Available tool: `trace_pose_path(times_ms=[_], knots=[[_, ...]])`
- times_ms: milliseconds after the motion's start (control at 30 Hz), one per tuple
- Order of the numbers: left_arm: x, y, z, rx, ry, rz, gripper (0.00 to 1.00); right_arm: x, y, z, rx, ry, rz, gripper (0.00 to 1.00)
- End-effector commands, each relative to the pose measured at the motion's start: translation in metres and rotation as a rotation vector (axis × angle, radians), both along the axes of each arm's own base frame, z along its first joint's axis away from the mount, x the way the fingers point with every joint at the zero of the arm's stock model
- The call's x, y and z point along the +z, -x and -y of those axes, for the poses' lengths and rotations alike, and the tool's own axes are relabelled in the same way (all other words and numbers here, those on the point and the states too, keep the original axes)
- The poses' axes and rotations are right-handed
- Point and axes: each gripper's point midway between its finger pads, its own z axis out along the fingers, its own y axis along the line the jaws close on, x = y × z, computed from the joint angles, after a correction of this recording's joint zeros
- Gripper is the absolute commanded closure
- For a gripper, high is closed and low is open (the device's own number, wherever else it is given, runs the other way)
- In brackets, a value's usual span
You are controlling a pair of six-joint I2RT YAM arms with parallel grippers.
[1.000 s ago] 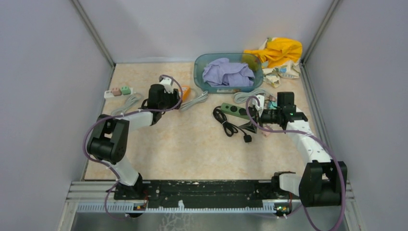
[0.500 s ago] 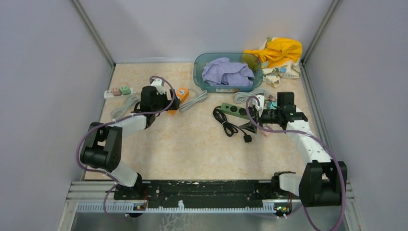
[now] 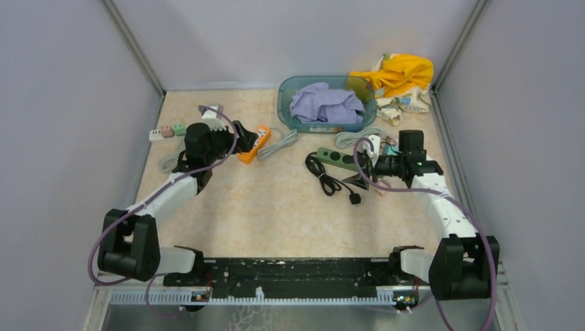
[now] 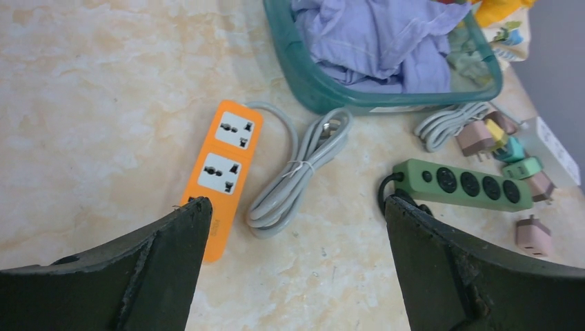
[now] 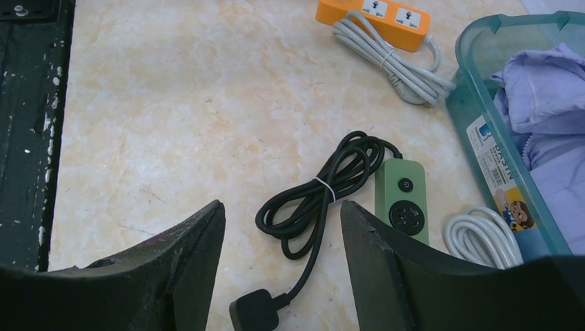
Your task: Pull the plug off the socket
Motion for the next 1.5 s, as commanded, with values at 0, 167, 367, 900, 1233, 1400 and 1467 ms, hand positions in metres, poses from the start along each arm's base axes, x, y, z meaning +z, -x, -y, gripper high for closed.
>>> trace_pose_path(times_ms=[0, 167, 367, 900, 1233, 1400, 1467], knots=[[0.027, 0.014, 0.008, -0.063, 0.059, 0.026, 0.00, 0.040, -0.004, -0.006, 0.035, -0.029, 0.111, 0.37], [0.053, 0.025, 0.019, -0.130, 0.114, 0.045, 0.00, 0.045, -0.006, -0.004, 0.011, -0.016, 0.083, 0.37], [0.077, 0.033, 0.021, -0.167, 0.093, 0.047, 0.00, 0.066, -0.017, -0.004, -0.072, -0.058, 0.014, 0.37], [0.051, 0.055, -0.008, -0.167, -0.193, 0.026, 0.00, 0.069, -0.062, 0.007, -0.386, -0.228, -0.284, 0.35], [0.051, 0.060, -0.023, -0.102, -0.233, 0.096, 0.00, 0.066, -0.070, 0.027, -0.530, -0.323, -0.244, 0.23], [0.045, 0.060, -0.023, -0.100, -0.232, 0.075, 0.00, 0.061, -0.078, 0.038, -0.599, -0.323, -0.243, 0.22], [0.044, 0.060, -0.023, -0.098, -0.232, 0.071, 0.00, 0.062, -0.079, 0.040, -0.609, -0.329, -0.243, 0.21]])
